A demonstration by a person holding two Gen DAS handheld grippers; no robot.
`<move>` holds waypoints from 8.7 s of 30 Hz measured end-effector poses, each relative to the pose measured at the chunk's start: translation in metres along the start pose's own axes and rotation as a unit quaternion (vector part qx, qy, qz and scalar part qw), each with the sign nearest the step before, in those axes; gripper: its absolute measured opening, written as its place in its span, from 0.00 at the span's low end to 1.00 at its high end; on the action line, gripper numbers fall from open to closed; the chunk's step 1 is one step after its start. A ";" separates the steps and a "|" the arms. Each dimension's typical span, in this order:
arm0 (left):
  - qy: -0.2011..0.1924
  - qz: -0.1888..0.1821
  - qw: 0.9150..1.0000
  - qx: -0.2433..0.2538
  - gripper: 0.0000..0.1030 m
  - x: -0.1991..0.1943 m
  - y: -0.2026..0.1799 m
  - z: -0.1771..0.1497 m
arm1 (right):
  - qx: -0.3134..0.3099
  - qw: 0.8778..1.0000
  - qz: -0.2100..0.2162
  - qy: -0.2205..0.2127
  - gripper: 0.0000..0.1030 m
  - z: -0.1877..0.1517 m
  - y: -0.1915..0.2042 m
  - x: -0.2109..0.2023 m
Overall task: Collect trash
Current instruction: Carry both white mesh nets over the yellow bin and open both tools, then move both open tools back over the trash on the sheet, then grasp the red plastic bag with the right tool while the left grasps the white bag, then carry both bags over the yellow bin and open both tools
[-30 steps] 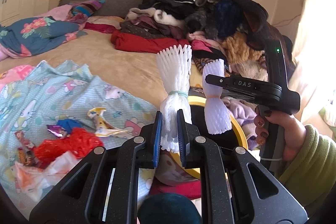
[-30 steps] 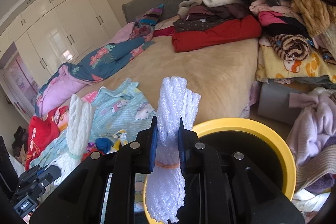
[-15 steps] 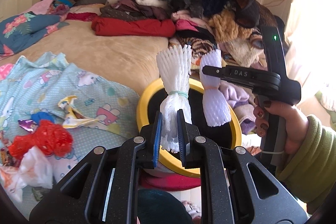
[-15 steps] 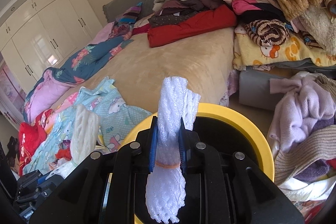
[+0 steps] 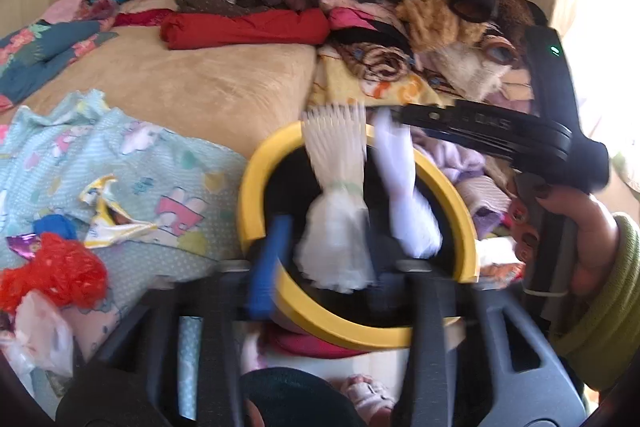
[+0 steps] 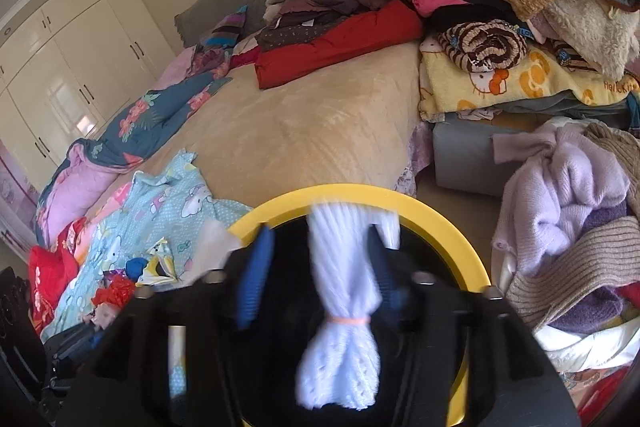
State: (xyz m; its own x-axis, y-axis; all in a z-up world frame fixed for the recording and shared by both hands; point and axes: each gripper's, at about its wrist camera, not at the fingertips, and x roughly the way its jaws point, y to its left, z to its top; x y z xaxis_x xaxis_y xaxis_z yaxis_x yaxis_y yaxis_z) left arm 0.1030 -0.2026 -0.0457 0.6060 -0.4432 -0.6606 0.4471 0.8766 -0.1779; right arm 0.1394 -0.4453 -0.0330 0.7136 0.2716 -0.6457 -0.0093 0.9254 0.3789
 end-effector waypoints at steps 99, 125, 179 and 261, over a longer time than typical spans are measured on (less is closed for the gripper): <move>-0.033 0.150 0.951 -0.268 0.25 -0.136 0.251 -0.131 | -0.370 0.905 0.140 0.155 0.17 -0.105 0.322 0.129; -0.141 0.129 0.959 -0.210 0.13 -0.197 0.206 -0.067 | -0.273 0.945 0.178 0.037 0.16 -0.034 0.289 0.045; -0.134 0.011 0.990 -0.047 0.12 -0.119 0.058 0.016 | -0.097 0.990 0.049 -0.090 0.16 0.009 0.092 -0.053; -0.117 0.071 0.989 -0.061 0.89 -0.065 0.065 0.003 | -0.071 0.996 0.006 -0.056 0.75 -0.022 0.072 -0.025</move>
State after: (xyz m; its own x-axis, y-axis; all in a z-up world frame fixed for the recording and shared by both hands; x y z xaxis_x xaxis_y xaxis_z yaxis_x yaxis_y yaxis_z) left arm 0.0942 -0.1175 -0.0122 0.7992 -0.3322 -0.5008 0.2725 0.9431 -0.1908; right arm 0.1057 -0.3792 -0.0040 0.7865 0.2597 -0.5604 -0.1125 0.9524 0.2834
